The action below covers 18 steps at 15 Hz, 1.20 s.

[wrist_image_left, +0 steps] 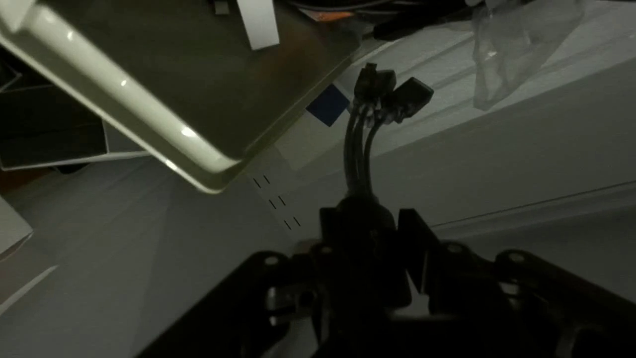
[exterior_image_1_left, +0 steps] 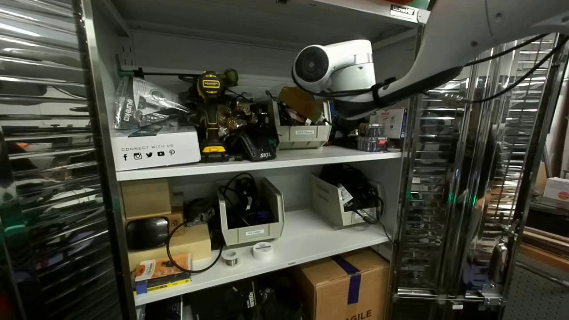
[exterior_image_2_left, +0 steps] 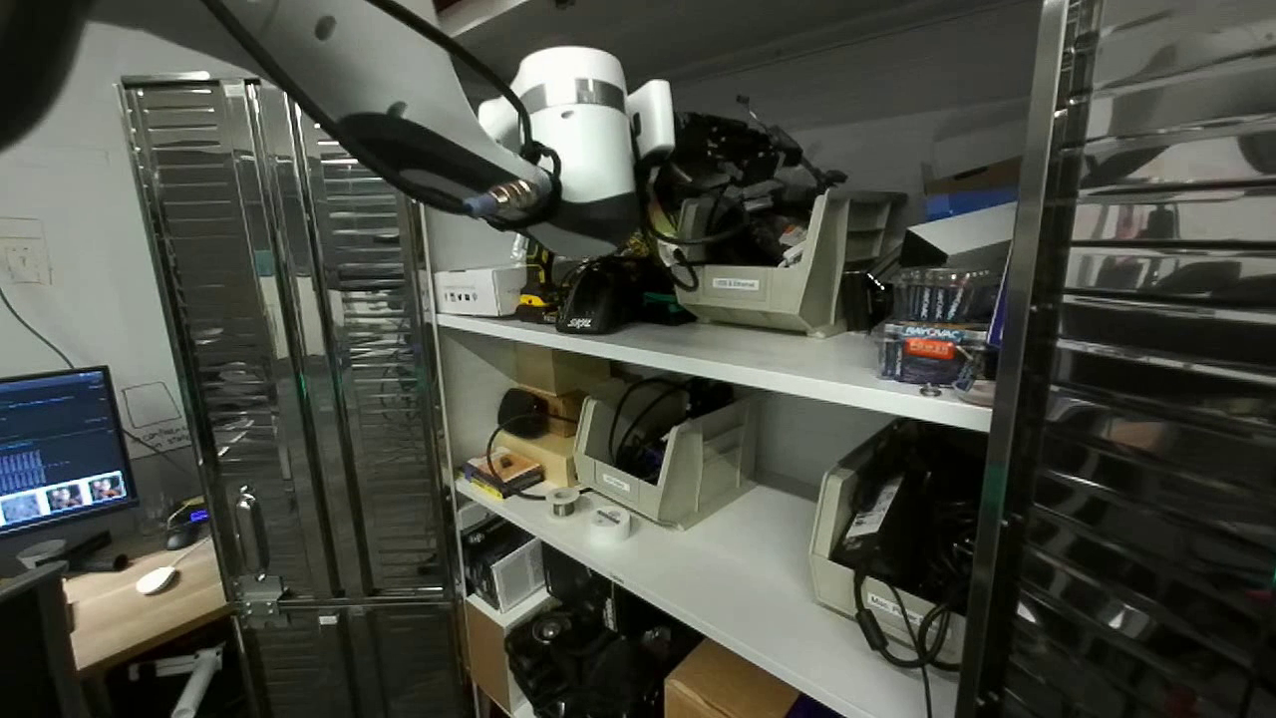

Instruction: Put the cable inside the compartment.

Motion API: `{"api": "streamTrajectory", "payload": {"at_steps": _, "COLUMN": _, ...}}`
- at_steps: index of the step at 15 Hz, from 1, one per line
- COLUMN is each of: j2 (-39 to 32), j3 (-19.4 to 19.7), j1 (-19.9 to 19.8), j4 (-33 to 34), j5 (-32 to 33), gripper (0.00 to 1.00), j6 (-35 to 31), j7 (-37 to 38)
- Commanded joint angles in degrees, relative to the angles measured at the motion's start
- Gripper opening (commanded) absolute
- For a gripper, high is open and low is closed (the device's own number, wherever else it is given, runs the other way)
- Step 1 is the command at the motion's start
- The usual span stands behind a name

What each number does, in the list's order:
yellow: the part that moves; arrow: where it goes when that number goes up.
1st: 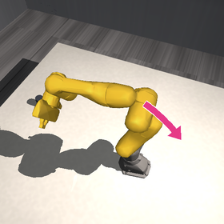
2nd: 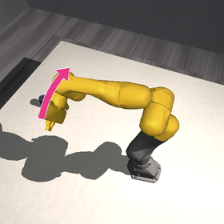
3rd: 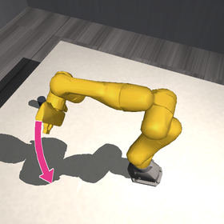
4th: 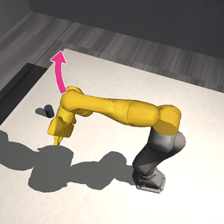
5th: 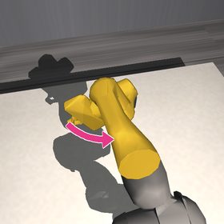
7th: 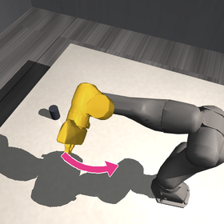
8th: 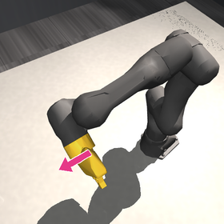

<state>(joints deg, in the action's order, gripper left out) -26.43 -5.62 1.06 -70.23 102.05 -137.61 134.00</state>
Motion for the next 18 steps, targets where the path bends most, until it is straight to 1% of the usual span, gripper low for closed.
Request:
{"api": "streamTrajectory", "payload": {"at_steps": 1, "j2": -9.95, "j3": 0.45, "j1": 0.63, "j4": 13.76, "j5": -9.13, "gripper": 0.15, "j6": 0.15, "j7": -8.20}}
{"api": "streamTrajectory", "payload": {"at_steps": 2, "j2": -11.71, "j3": 0.05, "j1": 0.40, "j4": 16.19, "j5": -13.41, "gripper": 0.17, "j6": -0.53, "j7": -11.06}}
{"api": "streamTrajectory", "payload": {"at_steps": 3, "j2": -13.32, "j3": -0.19, "j1": 0.28, "j4": 18.57, "j5": -17.67, "gripper": 0.59, "j6": -0.94, "j7": -14.10}}
{"api": "streamTrajectory", "payload": {"at_steps": 4, "j2": -14.72, "j3": -0.47, "j1": 0.18, "j4": 21.03, "j5": -22.34, "gripper": 0.61, "j6": -1.47, "j7": -16.98}}
{"api": "streamTrajectory", "payload": {"at_steps": 5, "j2": -15.85, "j3": -0.50, "j1": 0.34, "j4": 23.36, "j5": -26.87, "gripper": 0.66, "j6": -1.39, "j7": -19.75}}
{"api": "streamTrajectory", "payload": {"at_steps": 6, "j2": -16.23, "j3": -0.68, "j1": 0.40, "j4": 25.02, "j5": -31.89, "gripper": 0.76, "j6": -1.32, "j7": -22.58}}
{"api": "streamTrajectory", "payload": {"at_steps": 7, "j2": -16.33, "j3": -0.76, "j1": 0.47, "j4": 26.22, "j5": -36.71, "gripper": 0.83, "j6": -1.33, "j7": -24.82}}
{"api": "streamTrajectory", "payload": {"at_steps": 8, "j2": -16.29, "j3": -5.22, "j1": -1.72, "j4": 27.06, "j5": -38.74, "gripper": 0.90, "j6": -0.26, "j7": -26.70}}
{"api": "streamTrajectory", "payload": {"at_steps": 9, "j2": -16.20, "j3": -6.37, "j1": -2.04, "j4": 27.99, "j5": -42.59, "gripper": 0.99, "j6": 0.13, "j7": -28.73}}
{"api": "streamTrajectory", "payload": {"at_steps": 10, "j2": -15.93, "j3": -8.32, "j1": -2.77, "j4": 28.49, "j5": -45.94, "gripper": 1.00, "j6": 0.17, "j7": -30.70}}
{"api": "streamTrajectory", "payload": {"at_steps": 13, "j2": -16.03, "j3": -12.50, "j1": -4.00, "j4": 30.79, "j5": -54.01, "gripper": 1.00, "j6": 1.94, "j7": -35.60}}
{"api": "streamTrajectory", "payload": {"at_steps": 18, "j2": -17.20, "j3": -16.58, "j1": -5.03, "j4": 34.41, "j5": -63.15, "gripper": 1.00, "j6": 7.01, "j7": -40.27}}
